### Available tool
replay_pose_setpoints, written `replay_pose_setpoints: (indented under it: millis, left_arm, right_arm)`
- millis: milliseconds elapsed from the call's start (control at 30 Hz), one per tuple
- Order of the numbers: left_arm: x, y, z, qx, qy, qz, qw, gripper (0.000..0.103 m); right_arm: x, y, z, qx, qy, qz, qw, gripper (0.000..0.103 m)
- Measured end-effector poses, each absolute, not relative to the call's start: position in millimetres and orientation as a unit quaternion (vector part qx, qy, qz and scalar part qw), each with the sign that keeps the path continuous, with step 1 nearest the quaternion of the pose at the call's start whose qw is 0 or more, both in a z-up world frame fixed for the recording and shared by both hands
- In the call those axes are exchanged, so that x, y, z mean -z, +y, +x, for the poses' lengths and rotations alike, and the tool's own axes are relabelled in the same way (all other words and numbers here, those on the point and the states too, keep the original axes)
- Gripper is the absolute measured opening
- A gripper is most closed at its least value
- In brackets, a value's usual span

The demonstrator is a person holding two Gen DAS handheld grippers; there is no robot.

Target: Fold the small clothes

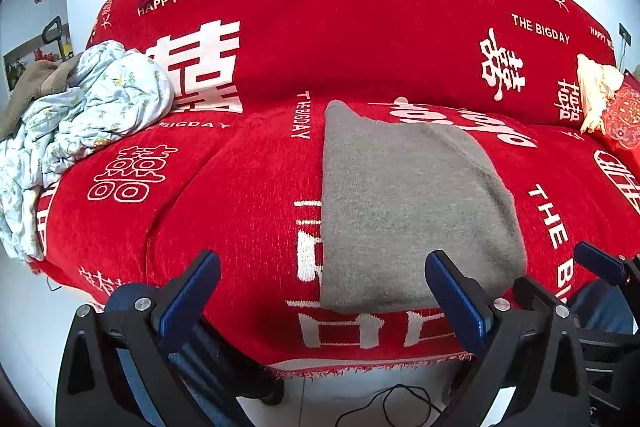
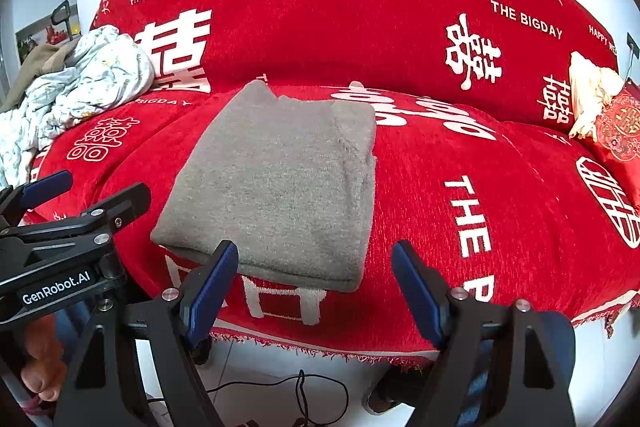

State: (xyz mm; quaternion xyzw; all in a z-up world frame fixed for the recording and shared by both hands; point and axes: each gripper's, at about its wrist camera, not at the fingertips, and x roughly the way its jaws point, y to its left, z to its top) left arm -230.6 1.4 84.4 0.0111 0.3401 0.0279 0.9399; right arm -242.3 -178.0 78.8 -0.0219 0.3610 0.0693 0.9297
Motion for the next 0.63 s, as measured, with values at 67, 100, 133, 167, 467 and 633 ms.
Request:
replay_pose_setpoints:
  millis: [67, 100, 133, 167, 467, 633]
  left_arm:
    - [-84.5, 1.0, -230.5, -0.028, 0.34, 0.011, 0.94, 0.102]
    - [-84.5, 0.8, -230.5, -0.028, 0.34, 0.011, 0.94, 0.102]
    - [-84.4, 0.6, -230.6, -0.028, 0.34, 0.012, 0.94, 0.102]
    - [-84.4, 0.8, -230.6, -0.027, 0.339, 0.013, 0.94, 0.102]
    - [-85.2, -0.5, -231.7, -0.026, 0.337, 0.019, 0.941, 0.102]
    - [-86.2, -1.3, -232.1, -0.024, 0.336, 0.022, 0.941, 0.102]
  right_arm:
    - [-78.8, -177.9, -242.2, -0.069, 0.361, -0.022, 0.93, 0.082]
    - [-78.8, -177.6, -242.0, -0.069, 0.361, -0.022, 0.93, 0.082]
    - [-78.9, -177.4, -242.2, -0.069, 0.361, -0.023, 0.93, 0.082]
    - [-78.5, -177.1, -242.4, -0.07, 0.361, -0.024, 0.93, 0.082]
    - [-79.1, -178.0, -242.4, -0.073, 0.359, -0.024, 0.93, 0.082]
    - [-79.7, -178.7, -242.5, -0.073, 0.358, -0.023, 0.931, 0.082]
